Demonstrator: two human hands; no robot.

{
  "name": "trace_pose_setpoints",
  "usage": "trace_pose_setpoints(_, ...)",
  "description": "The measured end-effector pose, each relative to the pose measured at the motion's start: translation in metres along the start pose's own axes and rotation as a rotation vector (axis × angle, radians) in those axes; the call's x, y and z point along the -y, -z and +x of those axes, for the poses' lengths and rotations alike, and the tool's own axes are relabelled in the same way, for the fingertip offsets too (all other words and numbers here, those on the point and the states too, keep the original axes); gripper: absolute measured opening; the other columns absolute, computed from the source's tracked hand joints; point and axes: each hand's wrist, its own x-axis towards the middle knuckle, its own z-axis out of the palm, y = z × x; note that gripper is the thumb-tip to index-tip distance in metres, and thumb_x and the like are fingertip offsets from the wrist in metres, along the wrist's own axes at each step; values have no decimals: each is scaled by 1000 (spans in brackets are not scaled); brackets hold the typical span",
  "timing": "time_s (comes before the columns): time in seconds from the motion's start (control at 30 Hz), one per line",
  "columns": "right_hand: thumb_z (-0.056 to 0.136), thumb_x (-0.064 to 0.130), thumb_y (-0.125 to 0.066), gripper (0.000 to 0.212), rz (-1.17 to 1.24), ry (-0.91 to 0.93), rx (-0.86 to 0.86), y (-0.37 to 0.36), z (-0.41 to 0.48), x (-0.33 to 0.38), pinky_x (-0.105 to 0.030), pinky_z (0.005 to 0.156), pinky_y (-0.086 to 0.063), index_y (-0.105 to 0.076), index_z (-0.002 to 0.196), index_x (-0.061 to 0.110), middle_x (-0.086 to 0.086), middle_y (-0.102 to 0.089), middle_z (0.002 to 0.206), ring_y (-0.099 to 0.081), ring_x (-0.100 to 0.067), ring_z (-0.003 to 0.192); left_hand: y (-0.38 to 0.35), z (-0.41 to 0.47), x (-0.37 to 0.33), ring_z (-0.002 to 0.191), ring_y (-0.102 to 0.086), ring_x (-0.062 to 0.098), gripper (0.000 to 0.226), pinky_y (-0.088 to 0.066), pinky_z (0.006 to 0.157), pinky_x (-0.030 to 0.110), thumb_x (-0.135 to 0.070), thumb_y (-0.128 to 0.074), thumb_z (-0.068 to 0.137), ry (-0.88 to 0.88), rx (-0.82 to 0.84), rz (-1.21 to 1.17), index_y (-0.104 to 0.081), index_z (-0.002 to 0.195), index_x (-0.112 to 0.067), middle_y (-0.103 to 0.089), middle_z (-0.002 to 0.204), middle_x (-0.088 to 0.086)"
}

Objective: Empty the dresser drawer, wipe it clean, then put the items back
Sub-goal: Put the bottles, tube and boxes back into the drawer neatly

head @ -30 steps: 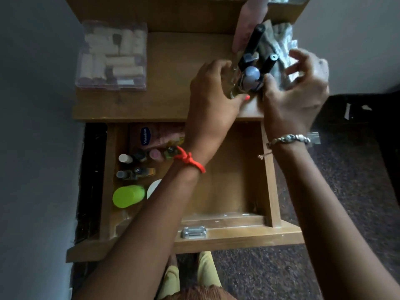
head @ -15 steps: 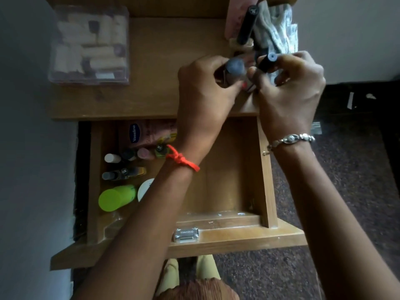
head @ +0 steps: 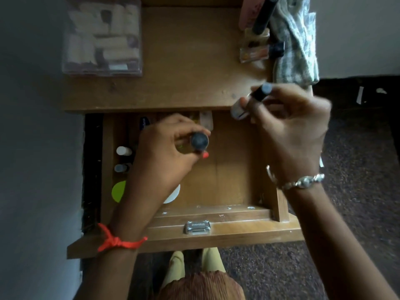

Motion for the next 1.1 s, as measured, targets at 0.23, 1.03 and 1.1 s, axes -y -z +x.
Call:
trace_pose_setpoints(0.23,71,9,-78,18,-85,-120,304,-31,-47,-26,-14,66,-53,-73,88,7,-4,-68,87,-65,-10,74,-24,-8,26,83,-61,15,33,-41,72,17,14,-68,61,-34,32,278,-70,84,-10,-68,87,3)
trace_pose_setpoints(1.03,69,-5,-71,5,-294,5,472,-67,-57,-45,-35,64,-48,-71,74,-6,-19,-65,79,-62,-31,69,-38,-19,31,61,-66,33,31,-48,43,32,12,-71,58,156,-24,713,-67,77,-11,-70,76,7)
trace_pose_setpoints(1.1,66,-6,-72,7,-291,19,462,-66,-61,-44,-31,64,-45,-71,73,-3,-19,-64,77,-62,-31,66,-38,-19,32,63,-67,32,31,-49,44,32,11,-72,59,158,-31,718,-67,78,-12,-70,77,6)
